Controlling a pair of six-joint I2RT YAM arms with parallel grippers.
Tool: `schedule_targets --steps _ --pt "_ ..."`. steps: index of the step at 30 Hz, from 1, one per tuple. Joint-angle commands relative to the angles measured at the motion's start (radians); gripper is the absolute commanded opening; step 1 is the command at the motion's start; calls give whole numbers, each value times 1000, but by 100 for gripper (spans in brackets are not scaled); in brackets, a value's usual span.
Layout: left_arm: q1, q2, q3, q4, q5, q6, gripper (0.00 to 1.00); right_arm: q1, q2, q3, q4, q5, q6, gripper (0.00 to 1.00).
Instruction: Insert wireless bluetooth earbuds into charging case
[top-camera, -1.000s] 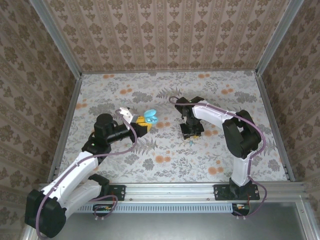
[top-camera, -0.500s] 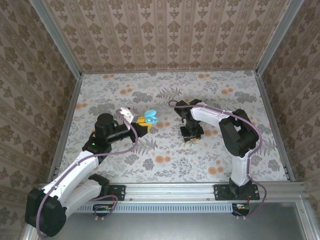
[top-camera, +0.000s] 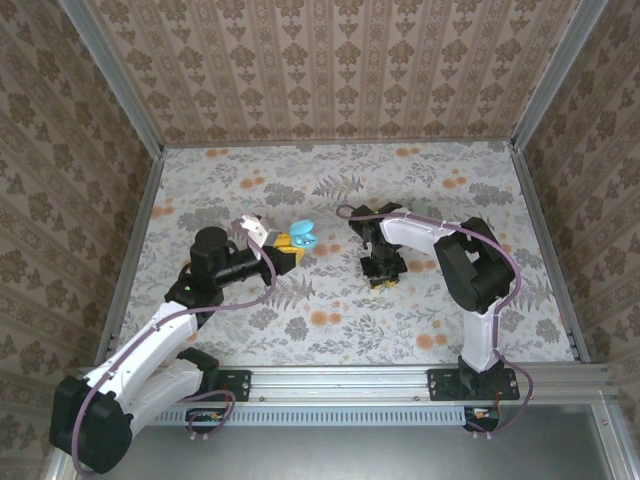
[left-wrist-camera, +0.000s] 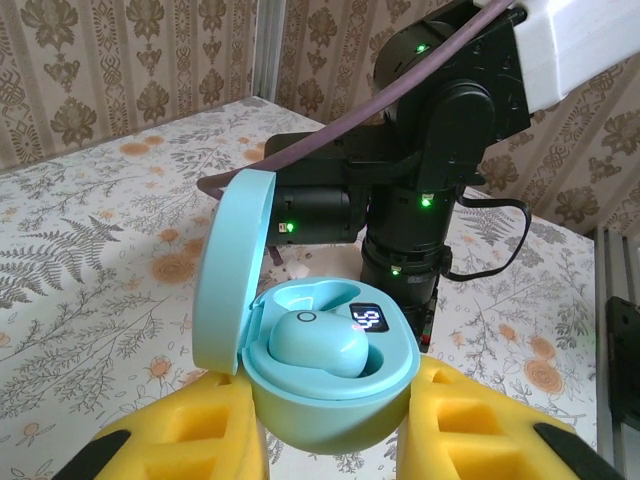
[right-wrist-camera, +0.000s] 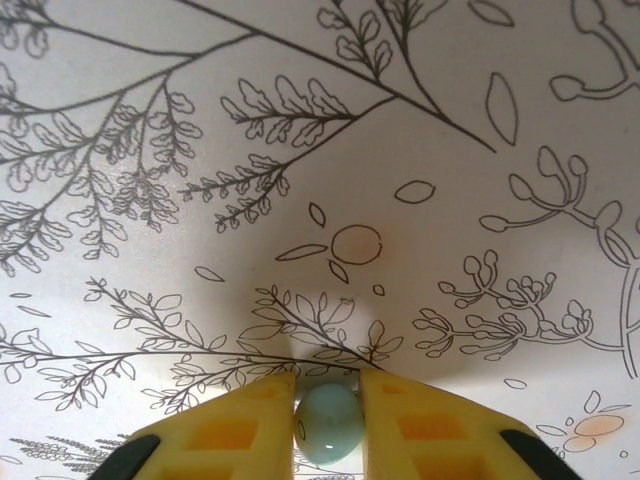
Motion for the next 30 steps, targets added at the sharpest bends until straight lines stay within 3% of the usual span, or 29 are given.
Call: schedule_targets --steps 1,11,19,24,30 --pt "-5 -11 23 7 -1 22 11 5 -16 -36 35 -36 13 19" --pt "-9 8 27 59 26 8 11 5 -340 -45 57 -69 -36 13" --pt "-36 40 29 152 85 3 11 12 -631 -8 211 -292 -60 12" --pt "-43 55 32 213 136 -26 11 68 -684 9 357 -431 -49 13" --pt "-52 57 42 223 170 -40 11 150 -659 62 413 -477 -93 13"
